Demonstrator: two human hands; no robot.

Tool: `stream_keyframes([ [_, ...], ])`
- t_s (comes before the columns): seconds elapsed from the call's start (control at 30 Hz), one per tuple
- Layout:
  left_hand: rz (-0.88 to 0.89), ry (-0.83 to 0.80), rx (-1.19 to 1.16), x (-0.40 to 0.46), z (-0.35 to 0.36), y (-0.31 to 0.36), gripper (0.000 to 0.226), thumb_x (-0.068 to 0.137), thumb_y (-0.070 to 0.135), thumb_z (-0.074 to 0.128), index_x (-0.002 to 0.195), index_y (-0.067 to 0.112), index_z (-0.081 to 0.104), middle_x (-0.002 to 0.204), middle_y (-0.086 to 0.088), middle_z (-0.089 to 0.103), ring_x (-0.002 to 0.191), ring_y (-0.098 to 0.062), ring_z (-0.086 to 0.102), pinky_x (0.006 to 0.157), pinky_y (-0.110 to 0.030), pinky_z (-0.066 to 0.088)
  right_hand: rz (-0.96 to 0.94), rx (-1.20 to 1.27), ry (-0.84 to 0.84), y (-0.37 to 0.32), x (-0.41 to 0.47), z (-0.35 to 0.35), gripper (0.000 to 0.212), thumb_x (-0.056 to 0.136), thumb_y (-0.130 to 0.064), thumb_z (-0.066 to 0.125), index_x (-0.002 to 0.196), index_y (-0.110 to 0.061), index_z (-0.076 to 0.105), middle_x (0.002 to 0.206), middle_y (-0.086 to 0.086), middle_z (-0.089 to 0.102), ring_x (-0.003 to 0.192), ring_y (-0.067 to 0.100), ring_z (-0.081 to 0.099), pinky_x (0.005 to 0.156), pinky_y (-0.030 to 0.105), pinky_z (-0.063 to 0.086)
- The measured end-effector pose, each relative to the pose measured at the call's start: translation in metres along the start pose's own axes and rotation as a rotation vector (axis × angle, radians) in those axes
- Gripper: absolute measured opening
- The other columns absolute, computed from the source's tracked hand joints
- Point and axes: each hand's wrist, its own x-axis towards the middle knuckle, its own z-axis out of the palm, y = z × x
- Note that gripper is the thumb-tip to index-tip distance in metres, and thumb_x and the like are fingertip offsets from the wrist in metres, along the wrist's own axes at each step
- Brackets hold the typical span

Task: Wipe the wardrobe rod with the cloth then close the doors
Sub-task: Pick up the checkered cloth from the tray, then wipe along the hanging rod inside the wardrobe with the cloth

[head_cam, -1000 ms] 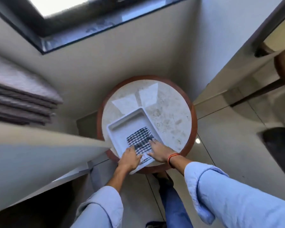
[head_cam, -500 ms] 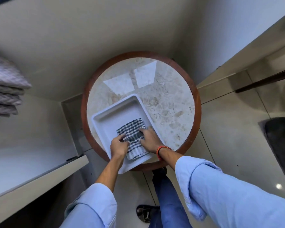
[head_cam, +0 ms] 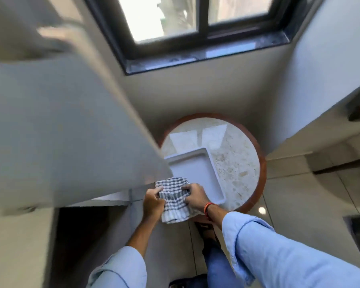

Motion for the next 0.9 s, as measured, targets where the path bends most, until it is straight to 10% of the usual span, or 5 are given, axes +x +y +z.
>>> stream_keyframes([
  [0.2, -0.044, 0.213, -0.126, -0.079, -0.134, -0.065, 0.054, 0.075, -0.019, 0.054, 0.124, 0.001, 0.066, 0.116, -0.019, 0.063, 0.109, -0.036, 0.063, 0.098, -0.036, 0.05, -0.229, -0.108, -0.104, -0.111, -0.07, 0.086, 0.044, 0.073, 0.009, 0.061, 0.115, 0.002, 0.071, 0.123, 0.019, 0.069, 0.118, 0.03, 0.061, 0.104, 0.036, 0.047],
  [0.6, -0.131, 1.142, -0.272, -0.346, -0.464, -0.233, 0.05, 0.079, -0.016, 0.055, 0.123, 0.004, 0.066, 0.104, -0.014, 0.061, 0.099, -0.034, 0.064, 0.089, -0.036, 0.052, -1.165, -0.357, -0.454, -0.433, -0.285, 0.333, 0.054, 0.078, 0.003, 0.06, 0.131, -0.007, 0.062, 0.124, 0.02, 0.06, 0.12, 0.032, 0.055, 0.101, 0.025, 0.039],
  [0.9, 0.025, 1.894, 0.146, -0.595, -0.668, -0.168, 0.057, 0.084, -0.013, 0.052, 0.133, 0.014, 0.058, 0.107, 0.0, 0.057, 0.097, -0.014, 0.063, 0.088, -0.025, 0.057, -2.029, -0.052, -0.462, -0.667, -0.551, 0.356, 0.051, 0.086, -0.001, 0.058, 0.136, -0.013, 0.057, 0.111, -0.002, 0.047, 0.099, 0.008, 0.051, 0.1, 0.018, 0.045],
])
